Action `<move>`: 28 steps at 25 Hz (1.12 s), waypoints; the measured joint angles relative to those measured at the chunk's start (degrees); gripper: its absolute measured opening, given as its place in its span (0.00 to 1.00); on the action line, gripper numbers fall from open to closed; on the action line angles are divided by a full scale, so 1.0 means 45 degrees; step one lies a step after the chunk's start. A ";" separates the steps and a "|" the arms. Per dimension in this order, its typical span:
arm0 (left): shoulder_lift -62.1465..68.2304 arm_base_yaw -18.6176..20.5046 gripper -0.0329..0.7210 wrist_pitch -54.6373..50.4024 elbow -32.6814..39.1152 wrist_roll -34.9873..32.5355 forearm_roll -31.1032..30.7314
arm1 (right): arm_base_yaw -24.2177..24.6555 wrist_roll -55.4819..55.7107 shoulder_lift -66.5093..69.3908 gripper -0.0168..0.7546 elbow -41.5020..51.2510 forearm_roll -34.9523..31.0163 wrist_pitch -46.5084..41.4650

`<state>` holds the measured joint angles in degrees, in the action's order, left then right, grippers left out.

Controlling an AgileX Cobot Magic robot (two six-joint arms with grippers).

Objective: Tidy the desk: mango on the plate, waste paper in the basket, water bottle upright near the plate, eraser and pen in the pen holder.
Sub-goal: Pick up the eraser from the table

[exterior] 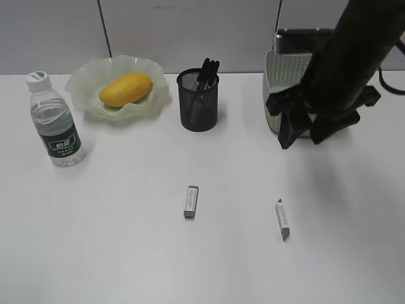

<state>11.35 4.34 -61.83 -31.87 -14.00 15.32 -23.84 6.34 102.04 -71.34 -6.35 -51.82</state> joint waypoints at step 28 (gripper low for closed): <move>-0.2598 0.0000 0.57 0.0044 0.0323 0.1542 -0.1176 | -0.1051 0.1592 0.2188 0.61 0.1185 0.0575 0.1819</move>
<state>-0.34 4.34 -61.63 -30.42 -7.06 10.03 -28.57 13.51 111.88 -66.01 -3.76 -43.64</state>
